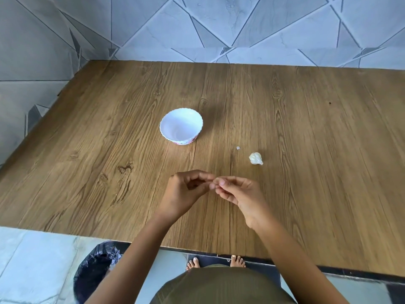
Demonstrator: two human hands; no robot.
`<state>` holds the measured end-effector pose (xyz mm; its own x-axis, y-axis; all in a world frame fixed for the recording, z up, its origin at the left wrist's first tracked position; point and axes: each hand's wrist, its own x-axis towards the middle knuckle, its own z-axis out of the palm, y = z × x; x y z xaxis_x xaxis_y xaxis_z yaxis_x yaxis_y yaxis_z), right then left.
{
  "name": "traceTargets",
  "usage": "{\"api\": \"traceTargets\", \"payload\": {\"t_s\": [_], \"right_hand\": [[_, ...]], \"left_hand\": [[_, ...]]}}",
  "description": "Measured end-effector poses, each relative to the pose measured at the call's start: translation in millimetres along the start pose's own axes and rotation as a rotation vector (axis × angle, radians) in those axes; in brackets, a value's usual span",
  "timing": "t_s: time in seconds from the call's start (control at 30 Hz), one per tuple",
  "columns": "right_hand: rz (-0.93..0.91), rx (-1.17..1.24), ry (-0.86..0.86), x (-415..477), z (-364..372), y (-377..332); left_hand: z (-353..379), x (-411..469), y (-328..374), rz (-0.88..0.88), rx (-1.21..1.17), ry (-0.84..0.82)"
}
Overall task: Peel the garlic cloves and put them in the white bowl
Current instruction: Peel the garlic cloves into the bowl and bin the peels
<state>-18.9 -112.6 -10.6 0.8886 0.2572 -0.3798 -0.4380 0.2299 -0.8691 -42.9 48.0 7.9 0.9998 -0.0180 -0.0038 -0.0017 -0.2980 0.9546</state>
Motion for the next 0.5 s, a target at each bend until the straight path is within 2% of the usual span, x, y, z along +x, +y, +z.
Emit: {"api": "traceTargets", "payload": {"t_s": [0.1, 0.27, 0.4, 0.5], "right_hand": [[-0.108, -0.079, 0.027, -1.6, 1.8, 6.2], [-0.357, -0.400, 0.104, -1.1, 6.9, 19.6], [-0.507, -0.692, 0.082, -1.9, 7.5, 23.0], [-0.667, -0.911, 0.088, -4.4, 8.6, 23.7]], "left_hand": [[4.2, -0.6, 0.7, -0.143, -0.119, 0.032], [8.9, 1.5, -1.3, -0.226, -0.011, 0.115], [19.3, -7.6, -3.1, -0.162, 0.166, 0.224], [19.7, -8.9, -5.8, -0.172, 0.241, 0.198]]}}
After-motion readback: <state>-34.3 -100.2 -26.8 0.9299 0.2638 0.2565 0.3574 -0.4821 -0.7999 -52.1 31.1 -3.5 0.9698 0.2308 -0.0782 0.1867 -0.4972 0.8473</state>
